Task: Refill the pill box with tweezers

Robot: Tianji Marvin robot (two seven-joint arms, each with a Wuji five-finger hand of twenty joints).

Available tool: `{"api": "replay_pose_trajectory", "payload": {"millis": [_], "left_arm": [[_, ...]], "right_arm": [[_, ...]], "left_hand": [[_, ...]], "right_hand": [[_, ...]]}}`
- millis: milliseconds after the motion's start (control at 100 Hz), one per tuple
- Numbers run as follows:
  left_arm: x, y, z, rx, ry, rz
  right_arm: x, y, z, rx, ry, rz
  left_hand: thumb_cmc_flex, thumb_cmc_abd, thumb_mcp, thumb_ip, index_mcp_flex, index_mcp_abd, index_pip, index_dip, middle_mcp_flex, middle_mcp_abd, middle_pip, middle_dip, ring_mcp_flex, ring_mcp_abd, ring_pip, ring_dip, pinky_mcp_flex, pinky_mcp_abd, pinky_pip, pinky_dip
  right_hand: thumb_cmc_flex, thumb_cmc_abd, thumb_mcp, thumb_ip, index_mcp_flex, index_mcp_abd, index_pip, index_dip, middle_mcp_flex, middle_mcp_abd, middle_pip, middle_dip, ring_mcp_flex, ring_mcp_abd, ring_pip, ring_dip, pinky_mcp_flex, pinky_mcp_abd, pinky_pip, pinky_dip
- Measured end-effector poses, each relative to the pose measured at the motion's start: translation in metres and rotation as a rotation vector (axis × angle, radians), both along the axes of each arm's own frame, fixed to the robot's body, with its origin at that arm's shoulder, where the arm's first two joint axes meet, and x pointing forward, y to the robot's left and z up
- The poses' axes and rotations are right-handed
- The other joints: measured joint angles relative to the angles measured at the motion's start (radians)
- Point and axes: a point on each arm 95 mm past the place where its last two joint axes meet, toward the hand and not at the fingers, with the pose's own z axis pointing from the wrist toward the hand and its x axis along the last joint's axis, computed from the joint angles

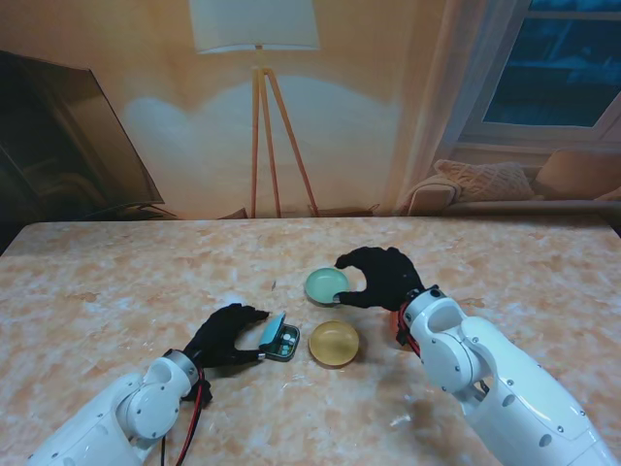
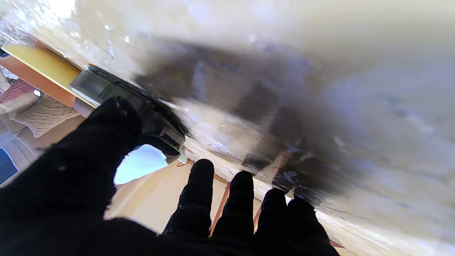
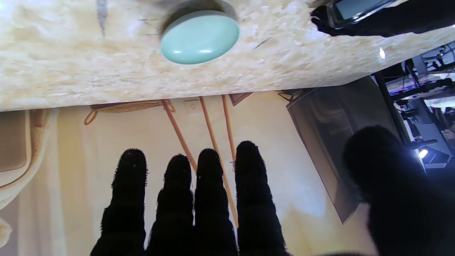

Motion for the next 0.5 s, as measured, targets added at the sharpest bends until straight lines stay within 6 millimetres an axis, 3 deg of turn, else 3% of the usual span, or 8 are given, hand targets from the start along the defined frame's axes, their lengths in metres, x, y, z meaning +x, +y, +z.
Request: {"api": "replay_pose_trajectory", "payload": {"millis": [180,420,450,500], "left_arm": [[0.0,-0.001,0.0,0.007,-0.001,-0.003],[0.001,-0.002,-0.001,0.005,-0.004,-0.002],[0.001,-0.002,-0.001,0.005,-0.004,-0.002],[0.001,-0.003,-0.001,0.005,-0.003,-0.003]], "right_arm": [[-0.002,0.021,-0.001,0.043,0.008,0.032],[-0.01,0.049,-0.004,0.112,-0.003,0.065],[-0.011,0.052,-0.005,0.115,0.002,0.07],[-0.013,0.057,-0.008,0.117,0.01,0.08]], "left_hand": [[0.017,0.0,-0.001,0.0,0.013,-0.001,0.012,0.014,-0.001,-0.001,-0.003,-0.001,0.0,0.0,-0.003,0.0,0.0,0.0,-0.002,0.0],[0.021,0.0,-0.001,0.0,0.026,-0.003,0.021,0.031,-0.001,-0.001,-0.003,-0.001,-0.001,0.0,-0.003,0.0,-0.001,0.0,-0.003,0.0],[0.021,0.0,-0.001,0.0,0.026,-0.003,0.021,0.031,-0.001,-0.001,-0.003,-0.001,-0.001,0.0,-0.003,0.0,-0.001,0.0,-0.003,0.0],[0.021,0.0,-0.001,0.0,0.026,-0.003,0.021,0.031,-0.001,-0.001,-0.003,-0.001,-0.004,0.0,-0.003,0.0,-0.002,0.0,-0.003,0.0]], "right_hand": [[0.05,0.001,0.013,0.01,0.062,-0.014,0.046,0.024,0.075,-0.021,0.042,0.001,0.062,-0.012,0.052,0.023,0.044,-0.01,0.047,0.023],[0.105,0.022,0.034,0.01,0.205,-0.119,0.205,0.06,0.266,-0.087,0.096,0.003,0.212,-0.053,0.157,0.073,0.133,-0.055,0.111,0.057],[0.129,0.015,0.034,0.01,0.224,-0.134,0.252,0.024,0.281,-0.093,0.114,0.003,0.227,-0.057,0.17,0.079,0.144,-0.065,0.119,0.066],[0.167,0.016,0.034,-0.036,0.223,-0.17,0.337,-0.059,0.318,-0.109,0.119,0.019,0.252,-0.068,0.194,0.089,0.162,-0.08,0.133,0.072]]}}
